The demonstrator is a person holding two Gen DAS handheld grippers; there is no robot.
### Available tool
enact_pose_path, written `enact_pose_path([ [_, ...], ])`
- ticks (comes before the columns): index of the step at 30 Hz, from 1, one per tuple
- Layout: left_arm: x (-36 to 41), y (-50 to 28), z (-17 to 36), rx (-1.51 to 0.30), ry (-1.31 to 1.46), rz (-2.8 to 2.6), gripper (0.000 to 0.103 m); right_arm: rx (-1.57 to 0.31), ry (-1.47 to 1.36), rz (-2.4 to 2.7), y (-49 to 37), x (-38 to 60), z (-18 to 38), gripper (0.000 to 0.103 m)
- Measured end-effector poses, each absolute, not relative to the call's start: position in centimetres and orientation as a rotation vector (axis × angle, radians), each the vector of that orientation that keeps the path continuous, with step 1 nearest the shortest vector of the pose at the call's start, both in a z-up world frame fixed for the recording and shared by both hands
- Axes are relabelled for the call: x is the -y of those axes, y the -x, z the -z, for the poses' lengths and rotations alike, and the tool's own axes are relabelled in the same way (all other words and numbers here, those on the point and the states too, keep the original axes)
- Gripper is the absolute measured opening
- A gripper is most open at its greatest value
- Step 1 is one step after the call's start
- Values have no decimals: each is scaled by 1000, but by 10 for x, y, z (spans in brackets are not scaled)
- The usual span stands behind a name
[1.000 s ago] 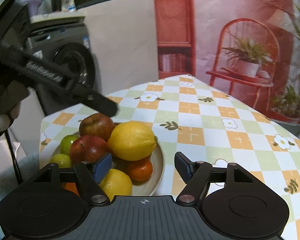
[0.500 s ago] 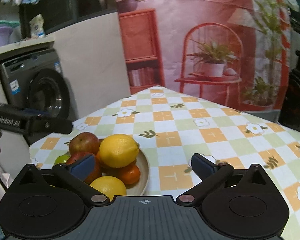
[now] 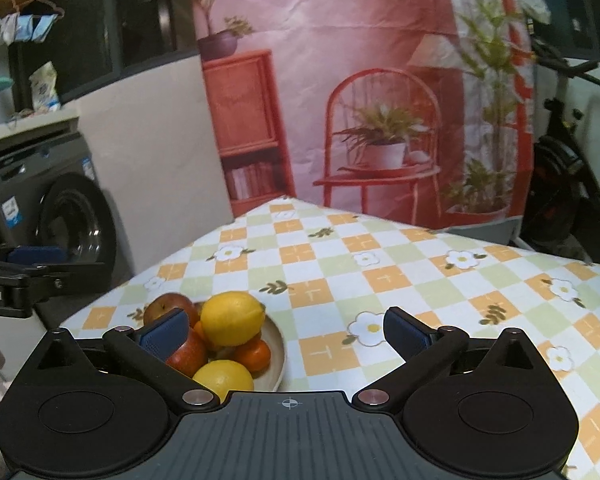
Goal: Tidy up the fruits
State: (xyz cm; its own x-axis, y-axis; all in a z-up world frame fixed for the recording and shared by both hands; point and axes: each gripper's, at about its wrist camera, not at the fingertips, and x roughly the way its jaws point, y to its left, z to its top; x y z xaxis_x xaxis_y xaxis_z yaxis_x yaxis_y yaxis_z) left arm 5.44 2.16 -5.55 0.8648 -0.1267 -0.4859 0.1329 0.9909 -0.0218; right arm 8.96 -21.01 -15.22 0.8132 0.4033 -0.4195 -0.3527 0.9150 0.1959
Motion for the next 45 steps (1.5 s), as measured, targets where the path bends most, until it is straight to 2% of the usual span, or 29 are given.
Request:
enact_pose_path([
  [15,-7,-21,31,-407,-50,80,103,-359,-156,-286,-42,241,117,103],
  [45,-9,-15,28,-412,-46,59,103,-373,-129,-262,-39,235,118,103],
])
